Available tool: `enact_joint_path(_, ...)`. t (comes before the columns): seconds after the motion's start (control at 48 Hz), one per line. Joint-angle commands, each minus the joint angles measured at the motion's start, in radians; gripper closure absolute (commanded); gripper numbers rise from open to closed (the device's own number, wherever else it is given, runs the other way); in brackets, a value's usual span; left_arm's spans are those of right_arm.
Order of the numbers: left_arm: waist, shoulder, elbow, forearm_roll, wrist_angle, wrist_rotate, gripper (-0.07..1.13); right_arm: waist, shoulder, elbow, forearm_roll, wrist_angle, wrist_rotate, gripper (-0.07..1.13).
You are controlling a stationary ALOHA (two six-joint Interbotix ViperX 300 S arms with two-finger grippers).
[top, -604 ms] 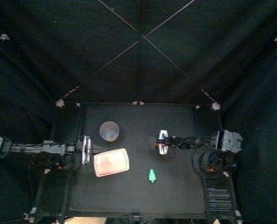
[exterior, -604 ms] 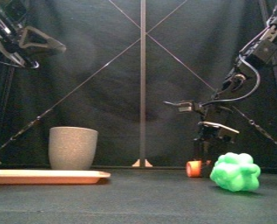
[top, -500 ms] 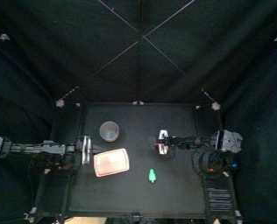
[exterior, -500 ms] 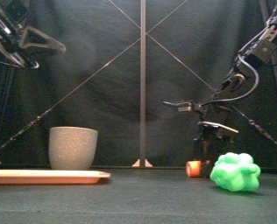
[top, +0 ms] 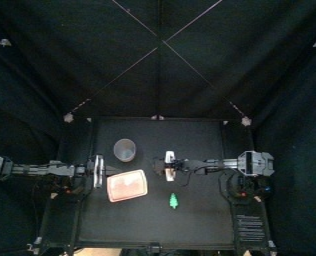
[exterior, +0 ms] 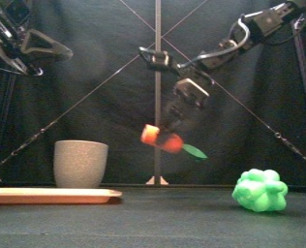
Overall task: Pick the carrot then place it on the pink plate
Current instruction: Place carrot on the pink plate
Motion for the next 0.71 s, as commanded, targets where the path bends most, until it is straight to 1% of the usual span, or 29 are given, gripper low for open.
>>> enact_joint_path(0.021,0.006,-0.002,-0.015,0.002,-0.005,0.000,1.09,0.035,0.025,-0.117,0.020,-0.003,-0.002,0.60)
enact_joint_path(0.229,0.023,-0.008,-0.015,0.002,-0.005,0.002,1.09,0.097,0.175,-0.299,0.026,-0.002,-0.011,0.60)
enact_joint_path(0.417,0.052,-0.021,-0.014,0.006,0.003,0.003,1.09,0.106,0.282,-0.423,0.021,0.014,-0.015,0.60)
enact_joint_path(0.583,0.115,-0.055,-0.014,0.046,0.055,0.003,1.09,0.114,0.337,-0.499,0.023,0.014,-0.014,0.60)
enact_joint_path(0.708,0.160,-0.081,-0.014,0.057,0.091,0.003,1.09,0.120,0.370,-0.551,0.023,0.015,-0.011,0.59)
